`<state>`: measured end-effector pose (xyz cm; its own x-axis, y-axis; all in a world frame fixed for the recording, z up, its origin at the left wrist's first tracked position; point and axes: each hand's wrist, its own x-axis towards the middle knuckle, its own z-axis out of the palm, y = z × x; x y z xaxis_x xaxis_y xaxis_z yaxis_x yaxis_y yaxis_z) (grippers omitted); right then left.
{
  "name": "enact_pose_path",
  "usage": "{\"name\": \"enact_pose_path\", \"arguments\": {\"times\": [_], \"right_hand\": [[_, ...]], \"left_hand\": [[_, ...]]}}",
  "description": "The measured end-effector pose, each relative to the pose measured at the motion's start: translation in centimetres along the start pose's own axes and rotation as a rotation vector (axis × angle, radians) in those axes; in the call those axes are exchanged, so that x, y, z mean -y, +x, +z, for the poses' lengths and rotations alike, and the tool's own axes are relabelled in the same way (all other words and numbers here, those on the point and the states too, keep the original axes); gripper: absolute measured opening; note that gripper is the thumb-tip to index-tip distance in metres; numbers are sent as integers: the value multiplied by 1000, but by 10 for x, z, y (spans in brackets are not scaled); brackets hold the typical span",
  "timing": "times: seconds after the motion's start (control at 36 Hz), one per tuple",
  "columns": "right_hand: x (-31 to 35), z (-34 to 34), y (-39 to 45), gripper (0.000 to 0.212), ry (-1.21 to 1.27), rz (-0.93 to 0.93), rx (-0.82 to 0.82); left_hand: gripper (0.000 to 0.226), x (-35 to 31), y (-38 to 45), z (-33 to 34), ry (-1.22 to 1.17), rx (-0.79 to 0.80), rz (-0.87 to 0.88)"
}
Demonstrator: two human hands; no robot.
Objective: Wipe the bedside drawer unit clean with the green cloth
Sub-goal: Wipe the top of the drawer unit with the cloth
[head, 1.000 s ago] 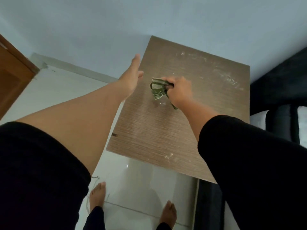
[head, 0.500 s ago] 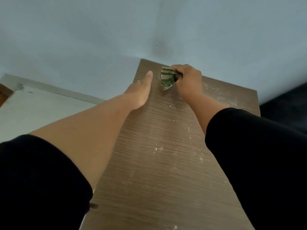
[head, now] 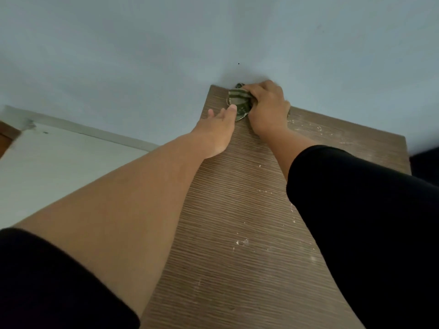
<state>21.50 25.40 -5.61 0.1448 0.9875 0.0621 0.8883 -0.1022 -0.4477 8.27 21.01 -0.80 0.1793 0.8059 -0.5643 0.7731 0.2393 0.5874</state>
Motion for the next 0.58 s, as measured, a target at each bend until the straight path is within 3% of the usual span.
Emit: {"name": "enact_pose_path", "arguments": {"times": [0.22,0.44,0.58], "right_hand": [[-5,2,2,42,74,20,6],[-5,-1,3,43,66,26,52],[-1,-1,-18,44,84,13,107]], "left_hand": [[47,-6,2,-2,125,28,32],[48,-4,8,3,108,29,48],[72,13,17,2,-28,18,43]]}}
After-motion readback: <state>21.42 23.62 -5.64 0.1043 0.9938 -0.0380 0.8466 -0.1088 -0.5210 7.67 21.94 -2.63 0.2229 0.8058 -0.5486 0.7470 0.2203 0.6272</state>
